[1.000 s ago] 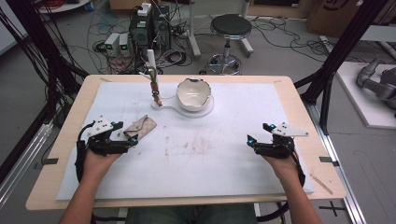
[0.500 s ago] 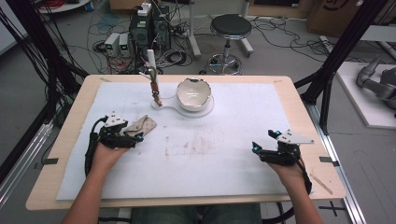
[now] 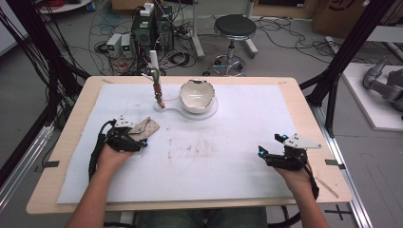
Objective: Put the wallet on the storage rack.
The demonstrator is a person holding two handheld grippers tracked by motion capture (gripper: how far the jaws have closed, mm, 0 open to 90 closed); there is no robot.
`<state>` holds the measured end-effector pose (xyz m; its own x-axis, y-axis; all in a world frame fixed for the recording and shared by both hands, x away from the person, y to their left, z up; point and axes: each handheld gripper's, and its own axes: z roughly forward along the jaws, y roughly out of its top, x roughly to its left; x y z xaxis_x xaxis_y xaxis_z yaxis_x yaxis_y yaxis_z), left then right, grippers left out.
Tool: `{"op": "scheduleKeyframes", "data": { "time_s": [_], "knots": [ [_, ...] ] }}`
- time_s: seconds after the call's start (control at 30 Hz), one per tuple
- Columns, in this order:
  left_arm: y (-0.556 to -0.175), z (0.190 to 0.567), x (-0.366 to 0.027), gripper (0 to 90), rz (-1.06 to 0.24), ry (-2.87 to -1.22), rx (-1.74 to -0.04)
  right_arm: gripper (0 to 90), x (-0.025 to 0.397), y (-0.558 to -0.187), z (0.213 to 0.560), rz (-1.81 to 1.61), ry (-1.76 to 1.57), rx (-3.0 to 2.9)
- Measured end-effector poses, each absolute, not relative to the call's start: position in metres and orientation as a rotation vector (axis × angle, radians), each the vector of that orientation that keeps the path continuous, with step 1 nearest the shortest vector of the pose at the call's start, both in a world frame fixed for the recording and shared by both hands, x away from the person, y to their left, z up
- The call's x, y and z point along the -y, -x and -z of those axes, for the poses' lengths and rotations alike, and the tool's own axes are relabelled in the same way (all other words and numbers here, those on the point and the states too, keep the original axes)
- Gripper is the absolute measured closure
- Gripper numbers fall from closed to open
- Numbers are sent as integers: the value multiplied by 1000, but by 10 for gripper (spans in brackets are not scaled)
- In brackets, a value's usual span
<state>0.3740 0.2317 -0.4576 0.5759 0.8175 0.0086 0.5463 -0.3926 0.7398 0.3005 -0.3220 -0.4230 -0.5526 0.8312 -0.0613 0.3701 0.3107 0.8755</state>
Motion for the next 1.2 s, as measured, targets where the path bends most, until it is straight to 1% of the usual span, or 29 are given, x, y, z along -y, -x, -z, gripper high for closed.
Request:
{"op": "scheduleKeyframes", "data": {
  "time_s": [0.27, 0.4, 0.73, 1.0, 1.2],
  "knots": [
    [-374, 457, -233, 203, -481, -2088, -1084, 192, 321, -301, 423, -1180, -1061, -2069],
    [-373, 457, -237, 281, -483, -2079, -1080, 192, 321, -301, 423, -1181, -1067, -2071],
    [-370, 454, -235, 352, -504, -2100, -1052, 192, 321, -302, 424, -1184, -1064, -2077],
    [-369, 451, -236, 368, -512, -2098, -1047, 193, 317, -302, 423, -1189, -1058, -2088],
    [-363, 439, -237, 369, -526, -2062, -1015, 192, 315, -304, 424, -1191, -1052, -2095]
  ]
}}
